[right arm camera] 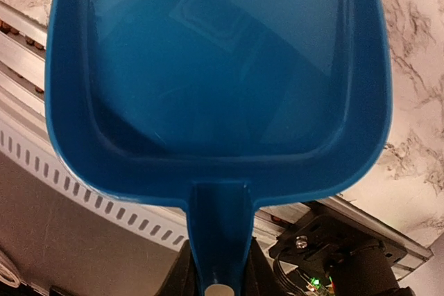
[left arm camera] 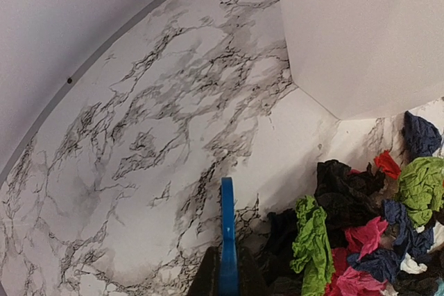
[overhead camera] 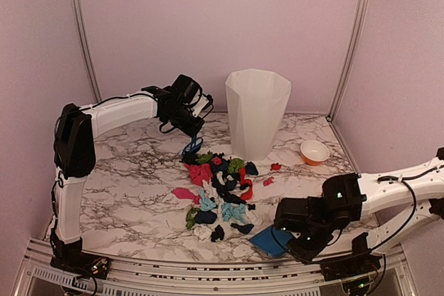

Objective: Sweep away the paper scraps from the table

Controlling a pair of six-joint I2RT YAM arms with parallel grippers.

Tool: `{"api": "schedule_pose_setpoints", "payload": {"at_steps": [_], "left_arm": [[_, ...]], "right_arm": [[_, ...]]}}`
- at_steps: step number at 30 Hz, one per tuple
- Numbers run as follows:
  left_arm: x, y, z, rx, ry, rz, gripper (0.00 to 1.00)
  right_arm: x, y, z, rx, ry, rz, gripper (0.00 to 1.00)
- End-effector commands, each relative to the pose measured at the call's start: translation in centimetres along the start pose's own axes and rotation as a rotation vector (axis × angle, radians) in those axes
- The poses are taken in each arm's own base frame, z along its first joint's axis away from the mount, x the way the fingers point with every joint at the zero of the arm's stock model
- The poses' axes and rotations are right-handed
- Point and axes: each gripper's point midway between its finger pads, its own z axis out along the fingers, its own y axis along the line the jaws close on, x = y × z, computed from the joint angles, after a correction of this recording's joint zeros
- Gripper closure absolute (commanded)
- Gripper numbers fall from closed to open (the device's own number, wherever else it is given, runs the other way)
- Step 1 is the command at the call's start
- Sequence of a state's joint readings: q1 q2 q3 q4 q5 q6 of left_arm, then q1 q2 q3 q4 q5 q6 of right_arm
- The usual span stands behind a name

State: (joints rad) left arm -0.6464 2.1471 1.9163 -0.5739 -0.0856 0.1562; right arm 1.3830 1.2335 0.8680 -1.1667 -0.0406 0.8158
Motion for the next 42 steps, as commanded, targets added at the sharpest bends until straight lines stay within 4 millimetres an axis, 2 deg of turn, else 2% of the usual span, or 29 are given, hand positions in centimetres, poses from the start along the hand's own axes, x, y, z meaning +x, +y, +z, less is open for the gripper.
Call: {"api": "schedule_pose_setpoints", "payload": {"at_steps": [1, 6, 7, 8, 12, 17, 22, 27, 32, 37, 42], "left_arm": [[0.2, -2.1, 0.9, 0.052, 0.006, 0.046, 1.00], [0.7, -2.8, 1.6, 0.086, 0.018, 0.066, 1.00], [0.7, -4.4, 1.5, 0.109, 0.019, 0.091, 1.00], [0.8, -5.1, 1.5, 0.124, 0.018, 0.105, 1.00], [1.1, -7.2, 1.3, 0.178, 0.022, 0.130, 1.00], [1.4, -9.3, 0.2, 0.207, 0.020, 0.119, 1.00], [1.7, -10.1, -1.3, 0.223, 0.018, 0.046, 1.00], [1.8, -10.2, -3.6, 0.234, 0.002, 0.006, 1.00], [1.4, -10.1, -5.8, 0.249, -0.022, -0.015, 1.00], [1.4, -10.1, -7.4, 0.261, -0.039, -0.023, 1.00], [0.9, -8.7, -9.1, 0.201, -0.057, -0.037, 1.00]], "right_arm": [[-2.0, 1.6, 1.4, 0.001, -0.008, -0.024, 1.00], [-6.6, 1.9, 2.2, 0.002, -0.066, -0.037, 1.00], [-7.5, 1.7, 2.5, 0.009, -0.073, -0.038, 1.00], [-8.7, 1.4, 2.5, 0.027, -0.090, -0.044, 1.00], [-13.0, 1.5, 3.0, 0.057, -0.129, -0.084, 1.00], [-18.1, 1.5, 4.0, 0.080, -0.187, -0.111, 1.00], [-22.3, 1.0, 4.3, 0.105, -0.265, -0.093, 1.00], [-24.4, 0.8, 4.1, 0.140, -0.327, -0.085, 1.00], [-25.8, 0.5, 3.1, 0.164, -0.381, -0.077, 1.00], [-26.4, 0.2, 2.2, 0.193, -0.412, -0.085, 1.00], [-26.9, 0.2, 0.8, 0.212, -0.448, -0.098, 1.00]]}}
